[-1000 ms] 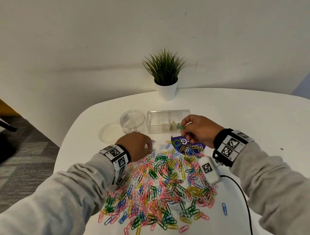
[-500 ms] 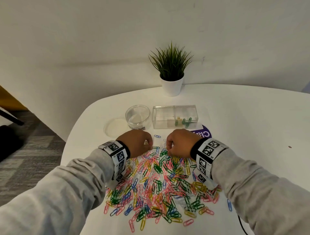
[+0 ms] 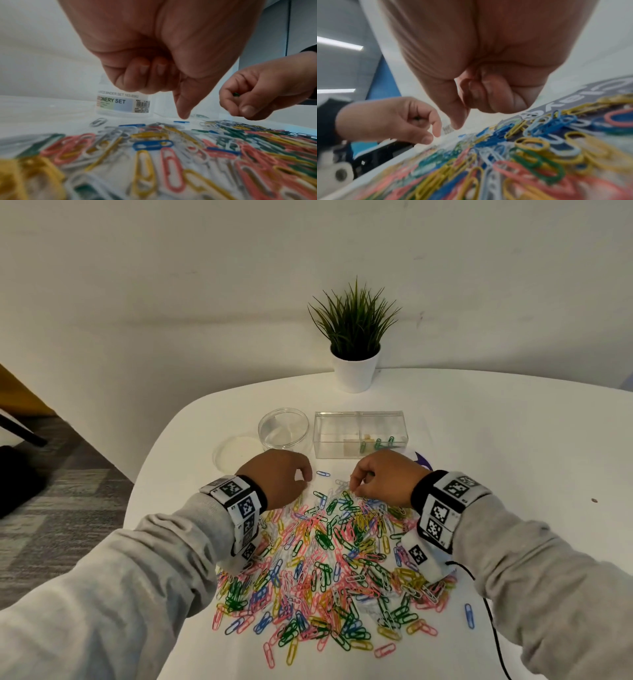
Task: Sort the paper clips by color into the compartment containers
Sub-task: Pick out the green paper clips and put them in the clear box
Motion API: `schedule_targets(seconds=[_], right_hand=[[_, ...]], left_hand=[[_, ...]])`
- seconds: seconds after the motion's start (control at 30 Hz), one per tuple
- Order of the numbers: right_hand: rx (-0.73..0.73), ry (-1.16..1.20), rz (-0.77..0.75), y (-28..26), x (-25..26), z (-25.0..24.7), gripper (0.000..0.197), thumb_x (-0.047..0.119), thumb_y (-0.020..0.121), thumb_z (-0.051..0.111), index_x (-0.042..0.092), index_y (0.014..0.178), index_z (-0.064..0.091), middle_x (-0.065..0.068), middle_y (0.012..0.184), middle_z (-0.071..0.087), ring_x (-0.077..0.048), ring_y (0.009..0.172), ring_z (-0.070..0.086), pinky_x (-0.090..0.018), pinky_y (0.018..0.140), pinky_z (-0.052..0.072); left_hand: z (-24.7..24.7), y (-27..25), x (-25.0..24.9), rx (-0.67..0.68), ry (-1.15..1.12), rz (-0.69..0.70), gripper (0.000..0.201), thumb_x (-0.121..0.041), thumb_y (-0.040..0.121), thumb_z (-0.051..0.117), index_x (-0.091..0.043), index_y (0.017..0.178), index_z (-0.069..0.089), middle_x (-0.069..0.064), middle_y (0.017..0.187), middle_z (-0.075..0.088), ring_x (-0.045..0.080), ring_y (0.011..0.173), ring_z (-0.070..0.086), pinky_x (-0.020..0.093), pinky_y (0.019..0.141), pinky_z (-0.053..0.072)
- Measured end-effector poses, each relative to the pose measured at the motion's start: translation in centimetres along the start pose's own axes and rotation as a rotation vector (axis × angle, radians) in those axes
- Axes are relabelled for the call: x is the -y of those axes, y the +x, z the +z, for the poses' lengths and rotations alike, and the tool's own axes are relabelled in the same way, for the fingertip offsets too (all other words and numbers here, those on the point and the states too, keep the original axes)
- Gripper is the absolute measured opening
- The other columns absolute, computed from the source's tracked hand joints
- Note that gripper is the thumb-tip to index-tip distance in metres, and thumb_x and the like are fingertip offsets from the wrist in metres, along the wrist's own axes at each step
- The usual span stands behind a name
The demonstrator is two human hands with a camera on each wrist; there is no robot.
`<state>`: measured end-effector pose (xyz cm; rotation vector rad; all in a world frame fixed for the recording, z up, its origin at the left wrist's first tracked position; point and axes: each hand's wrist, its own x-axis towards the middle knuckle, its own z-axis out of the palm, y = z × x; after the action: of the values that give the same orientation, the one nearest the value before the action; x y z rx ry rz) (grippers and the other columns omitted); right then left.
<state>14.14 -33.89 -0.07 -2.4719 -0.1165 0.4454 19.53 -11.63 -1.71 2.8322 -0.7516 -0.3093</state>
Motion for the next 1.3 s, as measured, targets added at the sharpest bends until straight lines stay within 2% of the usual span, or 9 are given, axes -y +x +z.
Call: schedule_targets(seconds=[0.17,0.33,0.57,0.73,0.8,0.9,1.03,1.17,1.3], right_hand=[[0.046,-0.205,-0.005,0.1,0.9,1.1,0.011,0.028,0.082,0.074,0.02,0.09,0.074,0.013,0.08,0.062,-0.001,0.07,0.055,-0.018,0.054,0.036],[0.102,-0.223,-0.008,0.3,0.4,1.8,0.01,0.026,0.083,0.072,0.017,0.087,0.074,0.007,0.087,0.068,-0.011,0.081,0.063,-0.022,0.066,0.047],[0.003,0.215,0.013,0.0,-0.8,-1.3,0.015,0.033,0.09,0.07,0.02,0.083,0.068,0.013,0.065,0.059,0.001,0.053,0.05,-0.02,0.057,0.04],[-0.038,0.84,0.127,0.6,-1.7,-3.7,0.013,0.008,0.095,0.054,0.009,0.083,0.059,-0.002,0.061,0.047,-0.012,0.05,0.041,-0.024,0.045,0.031],[-0.031,0.973,0.115,0.6,-1.6,-4.7,0.016,0.006,0.096,0.048,0.008,0.083,0.056,-0.005,0.065,0.05,-0.014,0.053,0.043,-0.025,0.046,0.031],[-0.041,1.038,0.096,0.8,-2.1,-5.7,0.017,0.005,0.098,0.044,0.007,0.084,0.054,-0.008,0.072,0.056,-0.015,0.056,0.046,-0.025,0.048,0.035],[-0.198,0.632,0.082,2.2,-2.8,-7.0,0.009,0.007,0.094,0.053,0.008,0.09,0.06,-0.008,0.078,0.062,-0.014,0.059,0.054,-0.026,0.054,0.045],[-0.297,0.015,0.02,4.0,-2.2,-7.7,0.014,0.012,0.089,0.053,0.02,0.096,0.062,0.006,0.086,0.058,-0.017,0.081,0.058,-0.025,0.064,0.041],[-0.173,-0.186,0.012,5.5,-1.9,-7.6,0.025,0.006,0.09,0.05,0.02,0.105,0.063,0.001,0.11,0.061,-0.019,0.105,0.057,-0.026,0.084,0.041]], left_hand=[[0.5,0.2,-1.1,0.088,0.037,0.081,0.008,-0.039,0.09,0.063,-0.036,0.095,0.069,-0.016,0.082,0.058,0.004,0.08,0.053,0.026,0.077,0.048],[0.4,-0.1,-1.2,0.108,0.105,0.122,0.012,-0.032,0.093,0.054,-0.032,0.096,0.066,-0.018,0.07,0.05,0.008,0.074,0.054,0.022,0.063,0.04],[-1.7,0.1,-0.3,0.162,-0.185,-0.034,0.009,-0.022,0.084,0.066,-0.024,0.091,0.071,-0.012,0.07,0.055,0.004,0.062,0.051,0.019,0.058,0.039],[-1.5,0.4,-1.4,0.164,-0.014,0.02,0.013,-0.039,0.085,0.068,-0.035,0.097,0.069,-0.017,0.078,0.055,0.001,0.072,0.054,0.021,0.066,0.041],[-0.8,0.6,-1.8,0.159,0.059,0.051,0.015,-0.044,0.087,0.066,-0.035,0.099,0.07,-0.018,0.087,0.056,0.006,0.087,0.057,0.024,0.076,0.045],[0.1,0.5,-1.9,0.146,0.126,0.084,0.013,-0.036,0.09,0.057,-0.033,0.098,0.068,-0.018,0.084,0.055,0.007,0.085,0.056,0.023,0.072,0.044],[0.4,0.4,-1.9,0.175,0.151,0.094,0.013,-0.036,0.09,0.053,-0.028,0.098,0.061,-0.017,0.075,0.051,0.008,0.075,0.053,0.019,0.055,0.036],[0.2,0.7,-1.8,0.166,0.155,0.087,0.012,-0.035,0.089,0.053,-0.029,0.098,0.06,-0.017,0.08,0.052,0.009,0.08,0.053,0.023,0.062,0.039],[0.0,0.9,-1.7,0.137,0.114,0.088,0.01,-0.033,0.093,0.054,-0.033,0.1,0.061,-0.02,0.078,0.046,0.007,0.084,0.05,0.022,0.071,0.038]])
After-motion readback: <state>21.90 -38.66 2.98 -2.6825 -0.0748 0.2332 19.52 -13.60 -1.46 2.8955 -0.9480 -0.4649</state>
